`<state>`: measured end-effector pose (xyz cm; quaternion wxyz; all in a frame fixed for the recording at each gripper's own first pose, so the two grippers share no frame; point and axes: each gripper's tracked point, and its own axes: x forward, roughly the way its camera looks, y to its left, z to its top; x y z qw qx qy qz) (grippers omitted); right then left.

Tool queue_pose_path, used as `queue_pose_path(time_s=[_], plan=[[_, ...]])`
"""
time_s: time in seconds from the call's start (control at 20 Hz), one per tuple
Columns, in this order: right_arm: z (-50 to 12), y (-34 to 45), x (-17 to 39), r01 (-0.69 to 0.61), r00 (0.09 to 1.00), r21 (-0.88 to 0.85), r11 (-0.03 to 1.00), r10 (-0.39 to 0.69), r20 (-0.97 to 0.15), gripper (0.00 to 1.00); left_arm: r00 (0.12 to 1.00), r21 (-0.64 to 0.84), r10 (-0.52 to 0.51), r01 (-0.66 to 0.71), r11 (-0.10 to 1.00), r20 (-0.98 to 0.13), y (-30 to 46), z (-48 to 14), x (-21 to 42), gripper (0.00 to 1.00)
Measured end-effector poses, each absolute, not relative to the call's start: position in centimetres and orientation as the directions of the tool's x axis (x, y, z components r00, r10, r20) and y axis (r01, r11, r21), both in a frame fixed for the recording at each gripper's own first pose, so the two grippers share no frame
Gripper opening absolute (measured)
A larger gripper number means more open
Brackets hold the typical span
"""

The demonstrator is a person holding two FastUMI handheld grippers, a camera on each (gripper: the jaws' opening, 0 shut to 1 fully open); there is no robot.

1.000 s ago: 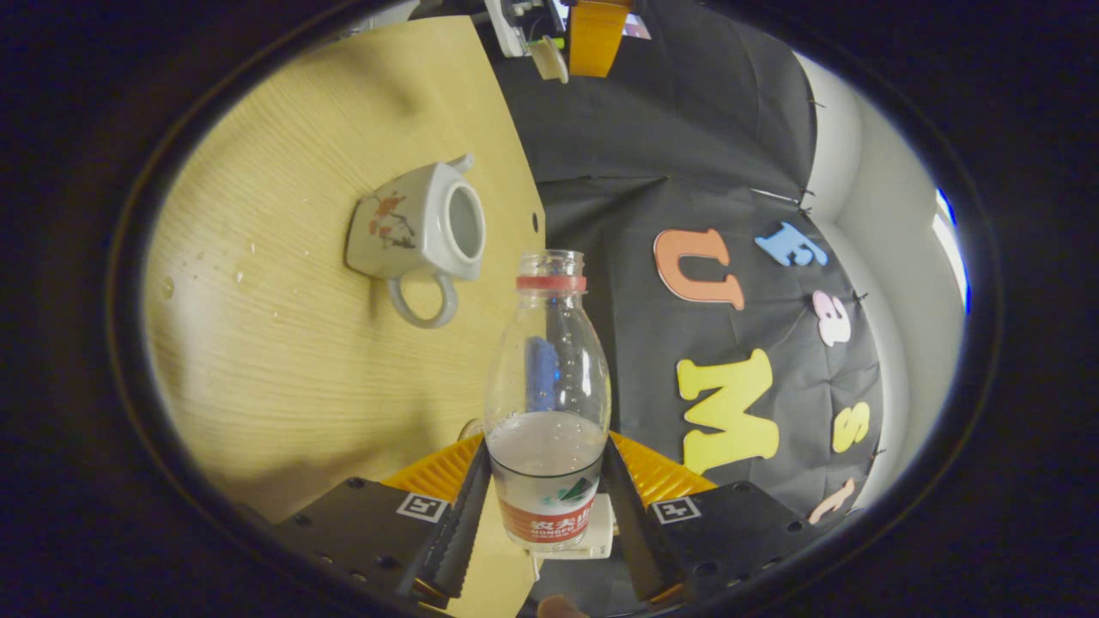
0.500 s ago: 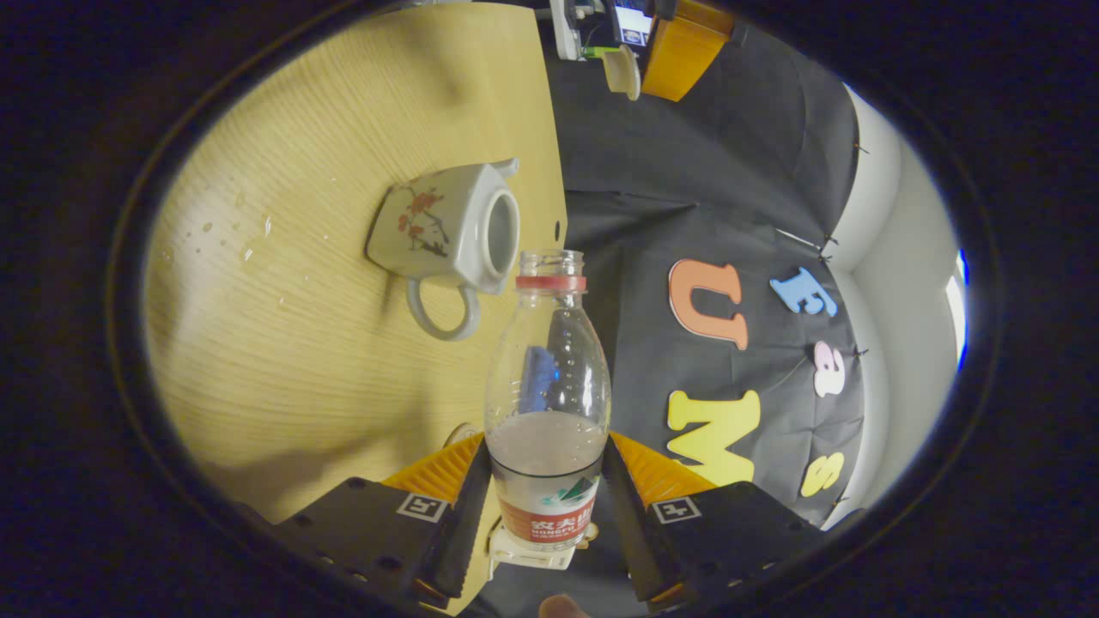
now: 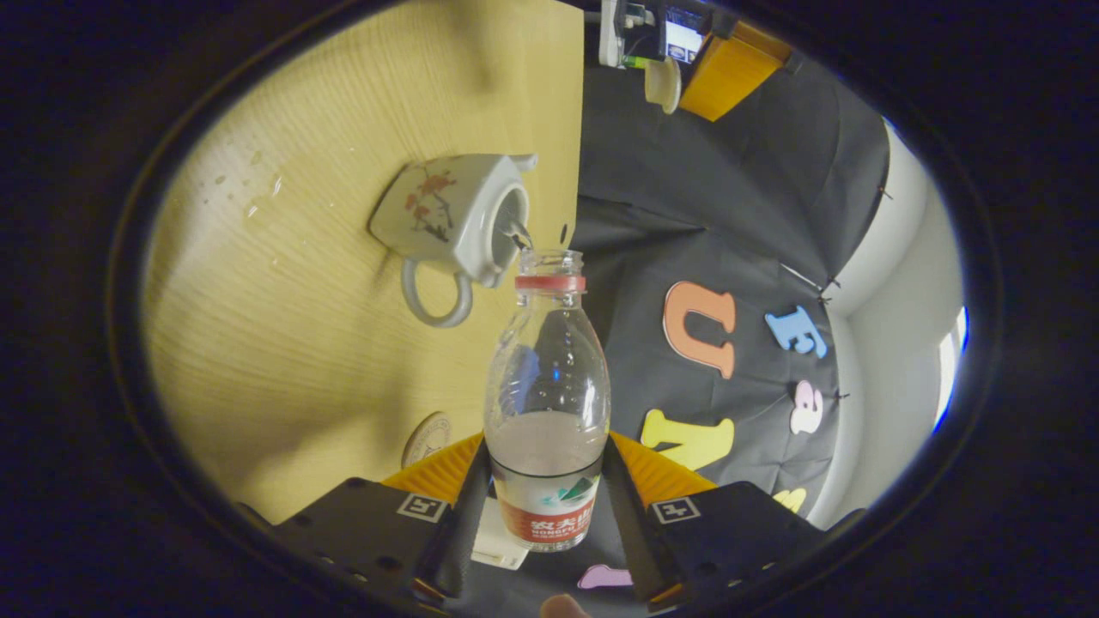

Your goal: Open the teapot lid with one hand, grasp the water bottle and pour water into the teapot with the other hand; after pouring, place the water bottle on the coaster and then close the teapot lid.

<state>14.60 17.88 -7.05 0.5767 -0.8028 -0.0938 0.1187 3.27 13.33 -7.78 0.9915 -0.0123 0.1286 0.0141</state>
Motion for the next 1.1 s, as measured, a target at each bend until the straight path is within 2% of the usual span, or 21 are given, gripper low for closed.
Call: queue_pose_path(time_s=[1.1], plan=[[-5.1, 18.7, 14.2, 0.113, 0.946, -0.889, -0.445, 0.321, -0.041, 0.71, 0.969, -0.022, 0.023, -0.030, 0.999, -0.245, 13.6, -7.4, 3.0, 0.03]])
